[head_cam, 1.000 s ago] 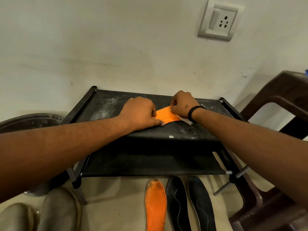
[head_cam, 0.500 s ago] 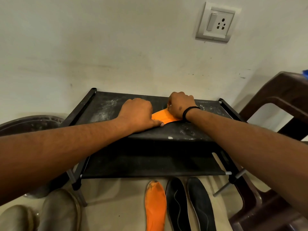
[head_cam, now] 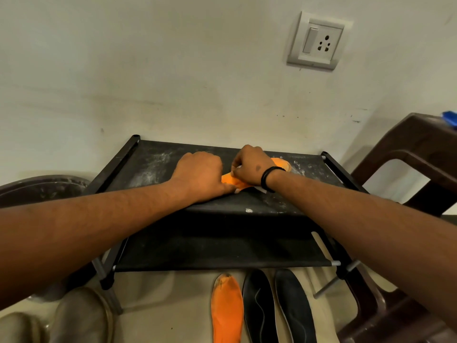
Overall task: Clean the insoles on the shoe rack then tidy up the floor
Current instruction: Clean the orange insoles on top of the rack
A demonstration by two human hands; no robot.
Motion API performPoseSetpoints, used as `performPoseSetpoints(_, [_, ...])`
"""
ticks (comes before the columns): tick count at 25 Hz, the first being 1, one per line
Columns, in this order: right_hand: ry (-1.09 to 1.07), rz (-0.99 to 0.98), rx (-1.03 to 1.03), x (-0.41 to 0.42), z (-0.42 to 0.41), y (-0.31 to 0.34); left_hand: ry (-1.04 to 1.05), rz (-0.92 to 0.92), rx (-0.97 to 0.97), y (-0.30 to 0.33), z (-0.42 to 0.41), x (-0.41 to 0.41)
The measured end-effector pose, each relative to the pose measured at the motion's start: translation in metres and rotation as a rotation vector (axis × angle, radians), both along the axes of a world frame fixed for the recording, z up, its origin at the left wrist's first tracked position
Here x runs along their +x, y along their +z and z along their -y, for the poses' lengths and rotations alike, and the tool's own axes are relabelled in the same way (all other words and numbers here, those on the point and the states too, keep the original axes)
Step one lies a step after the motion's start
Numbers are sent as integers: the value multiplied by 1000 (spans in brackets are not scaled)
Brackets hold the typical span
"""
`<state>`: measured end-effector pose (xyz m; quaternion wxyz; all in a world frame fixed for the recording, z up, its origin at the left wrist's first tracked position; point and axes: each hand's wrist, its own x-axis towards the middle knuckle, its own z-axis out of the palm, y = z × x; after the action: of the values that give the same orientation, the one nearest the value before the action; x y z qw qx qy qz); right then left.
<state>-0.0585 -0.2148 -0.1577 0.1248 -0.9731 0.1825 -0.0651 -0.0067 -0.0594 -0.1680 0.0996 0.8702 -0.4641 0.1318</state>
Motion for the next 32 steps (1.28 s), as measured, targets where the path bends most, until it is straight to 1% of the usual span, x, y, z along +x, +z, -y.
performPoseSetpoints(2, [-138, 11, -120, -1, 15, 3, 6, 3, 17, 0, 2, 0])
performPoseSetpoints(4, [-198, 34, -148, -2, 20, 1, 2, 11, 24, -1, 3, 1])
performPoseSetpoints(7, [-112, 50, -44, -3, 4, -3, -1, 9, 22, -2, 2, 4])
performPoseSetpoints(10, [14, 39, 162, -12, -16, -2, -17, 14, 16, -1, 1, 3])
performPoseSetpoints(11, [49, 25, 169, -15, -18, -1, -20, 16, 13, -1, 1, 3])
performPoseSetpoints(12, [68, 14, 119, -15, -16, -1, -19, 18, 13, -1, 2, 2])
performPoseSetpoints(14, [53, -12, -88, -13, -6, 1, -12, 19, 19, -2, 3, 3])
performPoseSetpoints(16, [-56, -29, -261, -11, 12, 3, -12, 12, 28, -2, 3, 4])
performPoseSetpoints(17, [-116, -25, -300, -11, 21, 5, -14, 9, 30, -2, 3, 4])
performPoseSetpoints(18, [-168, -10, -298, -11, 27, 5, -18, 8, 30, -2, 3, 4])
performPoseSetpoints(20, [-189, 33, -180, -10, 30, 3, -20, 8, 26, -3, 3, 4])
performPoseSetpoints(23, [-77, 72, 0, -13, 10, -5, -14, 10, 23, -3, 3, 5])
performPoseSetpoints(25, [8, 58, 64, -21, -2, -7, -20, 4, 21, -3, 2, 5])
performPoseSetpoints(27, [72, 19, 35, -29, 0, -4, -22, 8, 26, -3, 2, 3])
performPoseSetpoints(28, [80, -4, -31, -30, 7, -2, -19, 8, 28, -2, 2, 3])
performPoseSetpoints(30, [-16, -27, -150, -32, 27, 3, -10, -7, 31, -1, 2, 2])
performPoseSetpoints(32, [-145, -4, -161, -34, 40, 5, -9, -15, 36, 1, 3, 1])
